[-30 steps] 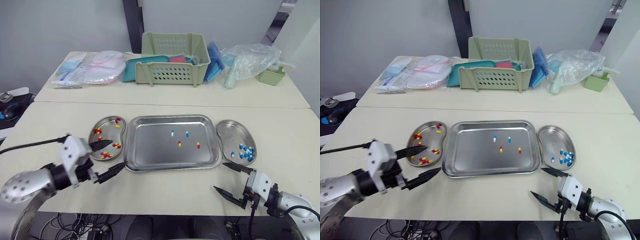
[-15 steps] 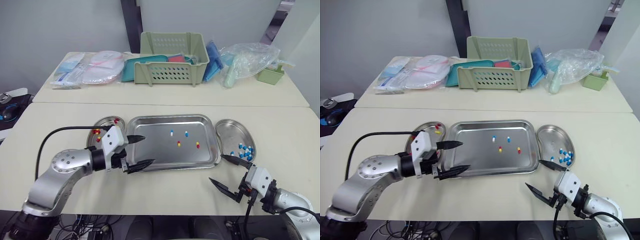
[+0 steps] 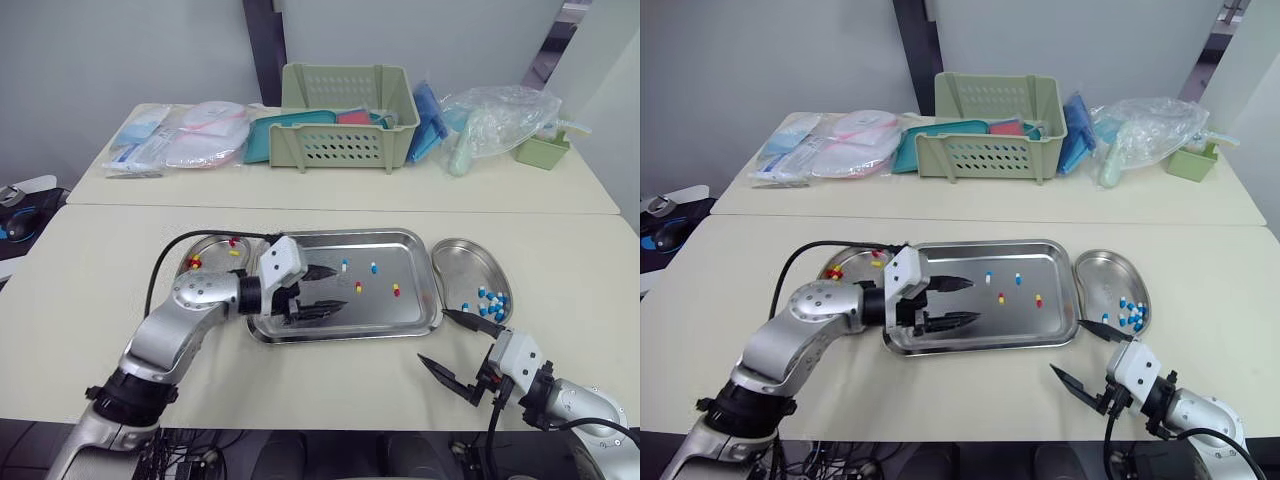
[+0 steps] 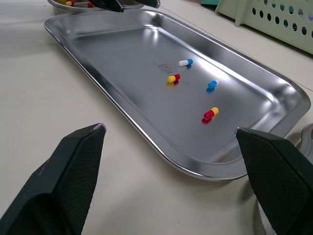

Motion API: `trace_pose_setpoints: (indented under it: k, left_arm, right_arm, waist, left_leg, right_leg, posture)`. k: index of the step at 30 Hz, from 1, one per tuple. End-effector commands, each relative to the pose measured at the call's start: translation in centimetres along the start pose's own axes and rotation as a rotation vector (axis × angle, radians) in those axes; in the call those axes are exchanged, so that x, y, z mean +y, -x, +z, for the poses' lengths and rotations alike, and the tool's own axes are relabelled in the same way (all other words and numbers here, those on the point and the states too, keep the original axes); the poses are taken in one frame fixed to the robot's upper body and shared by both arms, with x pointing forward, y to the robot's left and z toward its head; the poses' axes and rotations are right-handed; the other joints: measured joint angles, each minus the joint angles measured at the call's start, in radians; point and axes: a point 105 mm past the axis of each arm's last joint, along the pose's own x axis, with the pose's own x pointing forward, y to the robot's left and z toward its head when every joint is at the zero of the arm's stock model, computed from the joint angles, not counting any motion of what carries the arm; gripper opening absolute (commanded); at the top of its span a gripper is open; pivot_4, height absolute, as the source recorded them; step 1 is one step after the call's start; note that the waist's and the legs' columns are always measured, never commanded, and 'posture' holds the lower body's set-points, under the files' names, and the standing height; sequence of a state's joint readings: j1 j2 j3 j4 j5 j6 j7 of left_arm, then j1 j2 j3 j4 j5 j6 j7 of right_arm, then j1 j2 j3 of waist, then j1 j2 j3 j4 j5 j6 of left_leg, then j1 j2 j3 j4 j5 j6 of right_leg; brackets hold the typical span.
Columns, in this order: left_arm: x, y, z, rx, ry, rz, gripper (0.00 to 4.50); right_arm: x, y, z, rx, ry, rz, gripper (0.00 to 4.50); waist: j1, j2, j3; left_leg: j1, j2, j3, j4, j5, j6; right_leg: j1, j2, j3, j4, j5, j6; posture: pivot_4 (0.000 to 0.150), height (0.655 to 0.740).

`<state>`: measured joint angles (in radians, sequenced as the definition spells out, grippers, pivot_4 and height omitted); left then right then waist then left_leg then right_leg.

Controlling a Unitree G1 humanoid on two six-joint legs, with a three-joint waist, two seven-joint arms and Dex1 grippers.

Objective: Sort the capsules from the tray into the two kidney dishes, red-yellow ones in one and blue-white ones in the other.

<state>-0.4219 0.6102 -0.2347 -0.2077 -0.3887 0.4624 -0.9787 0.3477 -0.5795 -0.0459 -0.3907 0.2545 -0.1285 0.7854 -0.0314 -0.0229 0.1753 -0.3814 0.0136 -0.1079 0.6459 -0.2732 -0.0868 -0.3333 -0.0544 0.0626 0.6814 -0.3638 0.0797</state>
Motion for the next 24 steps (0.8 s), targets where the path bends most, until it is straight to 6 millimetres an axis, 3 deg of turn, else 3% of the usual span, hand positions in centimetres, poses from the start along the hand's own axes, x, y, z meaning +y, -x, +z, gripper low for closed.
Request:
trace_pose_setpoints:
  k: [1, 6, 13, 24]
  left_arm:
    - [0.5, -1.0, -0.3, 0.026, -0.009, -0.026, 3.00]
    - [1.5, -2.1, -1.4, 0.070, -0.019, -0.021, 3.00]
    - [1.5, -3.8, -2.8, 0.095, -0.025, -0.033, 3.00]
    - [2.5, -5.8, -3.7, 0.109, -0.050, 0.000, 3.00]
  right_arm:
    - [0.2, -0.2, 1.0, -0.028, 0.025, 0.000, 4.50]
    - [0.5, -0.3, 1.0, -0.025, 0.018, -0.003, 4.50]
    - [0.8, -0.3, 1.0, -0.021, 0.009, -0.003, 4.50]
    - [1.1, -0.3, 1.4, -0.011, 0.000, -0.005, 4.50]
  waist:
    - [-0.001, 0.000, 0.000]
    - [-0.001, 0.000, 0.000]
    - [0.000, 0.000, 0.000]
    - [0.000, 0.000, 0.000]
  left_leg:
    - [0.000, 0.000, 0.000, 0.000, 0.000, 0.000]
    - [0.000, 0.000, 0.000, 0.000, 0.000, 0.000]
    - [0.000, 0.000, 0.000, 0.000, 0.000, 0.000]
    - [0.000, 0.000, 0.000, 0.001, 0.000, 0.000]
  right_leg:
    - [0.000, 0.000, 0.000, 0.000, 0.000, 0.000]
    - [0.000, 0.000, 0.000, 0.000, 0.000, 0.000]
    - [0.000, 0.000, 0.000, 0.000, 0.000, 0.000]
    - [0.000, 0.000, 0.000, 0.000, 0.000, 0.000]
  posture:
    - [0.150, 0.7400]
    - [0.150, 0.7400]
    - [0.150, 0.7400]
    - [0.150, 0.7400]
